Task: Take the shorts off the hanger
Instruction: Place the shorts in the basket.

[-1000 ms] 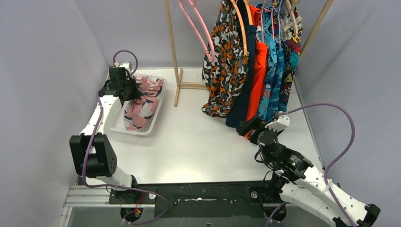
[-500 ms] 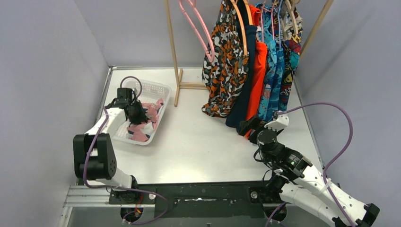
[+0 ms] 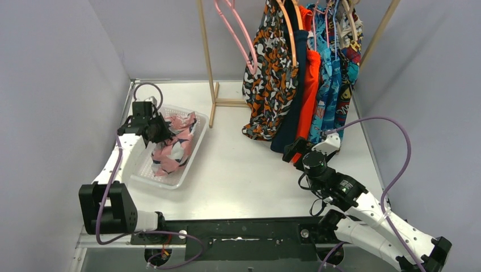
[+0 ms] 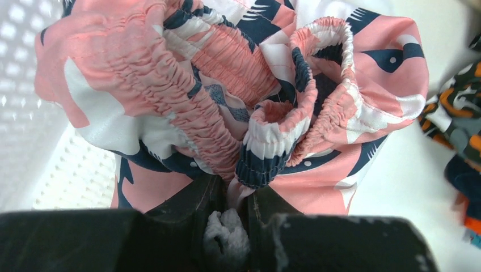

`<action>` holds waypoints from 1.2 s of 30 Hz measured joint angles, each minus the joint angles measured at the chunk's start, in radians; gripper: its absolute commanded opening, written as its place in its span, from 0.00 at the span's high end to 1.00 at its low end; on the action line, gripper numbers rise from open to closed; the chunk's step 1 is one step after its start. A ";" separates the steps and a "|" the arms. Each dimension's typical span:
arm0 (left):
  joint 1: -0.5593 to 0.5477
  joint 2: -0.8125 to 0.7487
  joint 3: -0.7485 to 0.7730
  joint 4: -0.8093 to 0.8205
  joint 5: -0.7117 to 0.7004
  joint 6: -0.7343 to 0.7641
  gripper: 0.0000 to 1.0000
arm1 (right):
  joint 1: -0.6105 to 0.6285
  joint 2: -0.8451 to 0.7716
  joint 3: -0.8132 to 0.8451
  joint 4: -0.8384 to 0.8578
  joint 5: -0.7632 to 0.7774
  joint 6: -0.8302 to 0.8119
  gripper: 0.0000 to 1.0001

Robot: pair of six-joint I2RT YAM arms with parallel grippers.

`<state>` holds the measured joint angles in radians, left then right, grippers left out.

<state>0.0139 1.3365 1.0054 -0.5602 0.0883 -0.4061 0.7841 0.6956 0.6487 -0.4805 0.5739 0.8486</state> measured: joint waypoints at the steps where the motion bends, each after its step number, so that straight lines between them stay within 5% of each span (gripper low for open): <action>1: 0.000 0.020 0.022 0.010 -0.005 -0.002 1.00 | 0.000 0.002 0.004 -0.001 -0.002 0.000 0.09; 6: 0.001 0.172 0.104 0.119 0.006 -0.012 1.00 | -0.003 -0.003 0.027 -0.018 -0.005 0.018 0.09; 12: 0.001 0.320 0.030 0.245 0.056 -0.030 0.99 | -0.006 -0.049 0.021 -0.050 -0.005 0.058 0.09; 17: 0.000 0.387 0.002 0.273 0.086 -0.051 0.89 | -0.007 -0.074 0.015 -0.059 -0.003 0.069 0.09; 21: 0.000 0.388 0.012 0.274 0.098 -0.053 0.62 | -0.007 -0.071 0.015 -0.069 -0.002 0.069 0.09; 28: 0.000 0.333 0.015 0.237 0.080 -0.046 0.40 | -0.010 -0.067 0.015 -0.071 -0.002 0.069 0.09; 36: 0.004 0.196 0.080 0.169 0.039 -0.002 0.36 | -0.011 -0.053 0.015 -0.071 0.002 0.053 0.09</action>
<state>0.0177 1.5326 1.0859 -0.3908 0.1276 -0.4084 0.7727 0.6422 0.6636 -0.5518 0.5755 0.9020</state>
